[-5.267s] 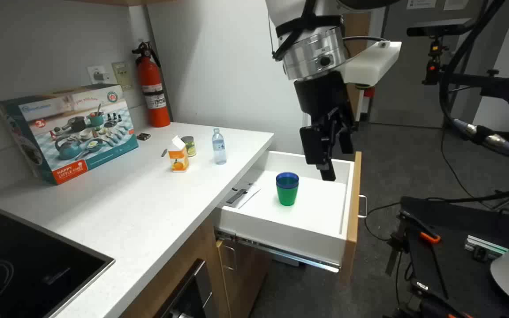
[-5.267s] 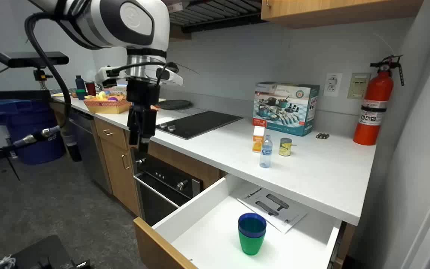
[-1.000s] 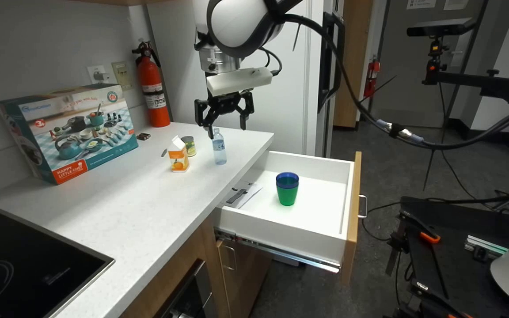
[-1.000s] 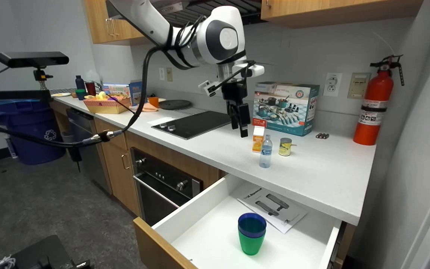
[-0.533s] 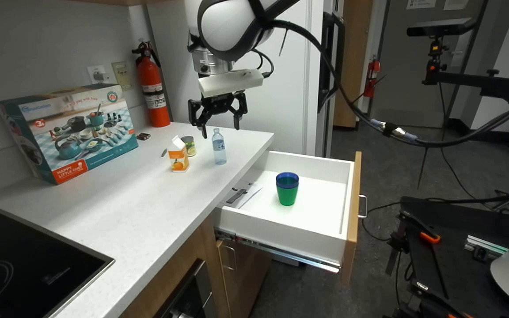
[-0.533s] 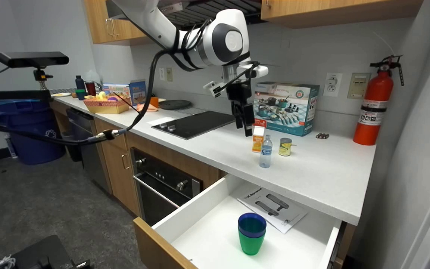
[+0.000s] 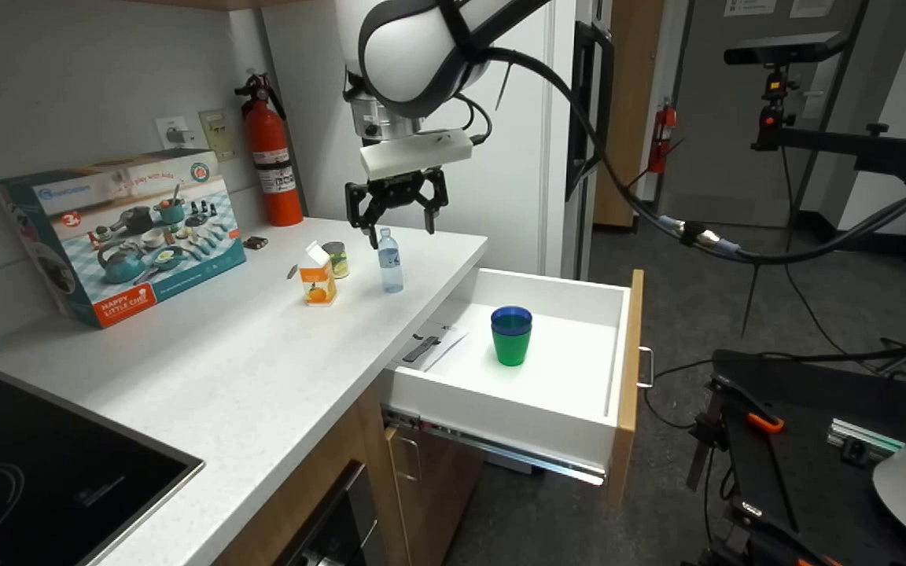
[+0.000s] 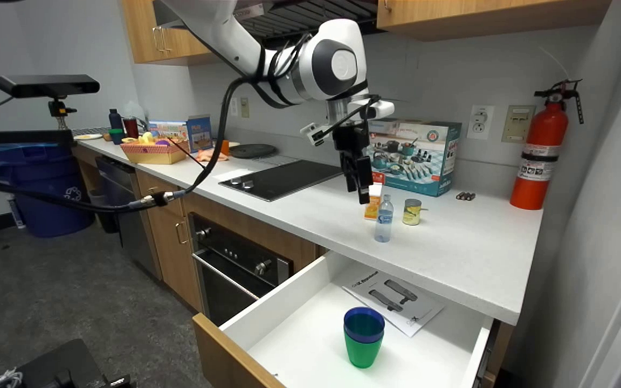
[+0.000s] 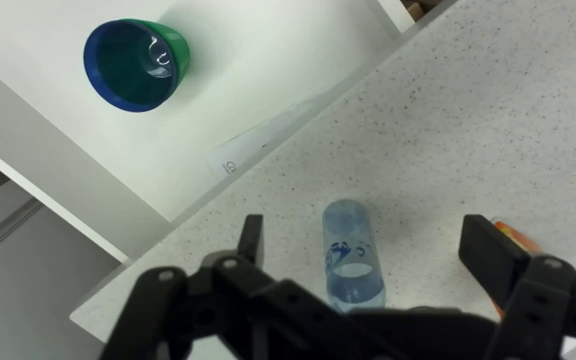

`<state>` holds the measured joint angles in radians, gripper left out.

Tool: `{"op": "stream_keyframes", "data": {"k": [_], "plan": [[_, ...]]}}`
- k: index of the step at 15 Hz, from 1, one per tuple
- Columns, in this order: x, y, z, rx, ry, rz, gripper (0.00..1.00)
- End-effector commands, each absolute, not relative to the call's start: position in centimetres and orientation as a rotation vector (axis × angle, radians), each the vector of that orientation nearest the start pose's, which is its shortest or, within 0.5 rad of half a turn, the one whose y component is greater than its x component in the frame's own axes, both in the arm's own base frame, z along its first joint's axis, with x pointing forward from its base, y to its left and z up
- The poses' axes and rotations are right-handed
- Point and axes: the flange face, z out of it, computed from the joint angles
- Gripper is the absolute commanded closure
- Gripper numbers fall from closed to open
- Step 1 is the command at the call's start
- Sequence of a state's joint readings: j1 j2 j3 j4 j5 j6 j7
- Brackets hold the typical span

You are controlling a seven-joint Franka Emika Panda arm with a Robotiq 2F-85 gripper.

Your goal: Put the bottle on the counter in the open drawer

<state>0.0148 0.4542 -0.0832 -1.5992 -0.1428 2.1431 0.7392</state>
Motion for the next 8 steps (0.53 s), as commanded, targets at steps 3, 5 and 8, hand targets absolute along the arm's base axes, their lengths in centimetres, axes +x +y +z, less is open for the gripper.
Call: {"op": "stream_keyframes", "data": {"k": [3,5,8], "plan": [[70.8,-8.0,36.0,-3.007,1.278,-0.26,0.0],[71.8,-8.3,35.4,-3.006,1.253,-0.312,0.0],[73.3,-7.5,35.3,-2.994,1.17,-0.384,0.0]]}}
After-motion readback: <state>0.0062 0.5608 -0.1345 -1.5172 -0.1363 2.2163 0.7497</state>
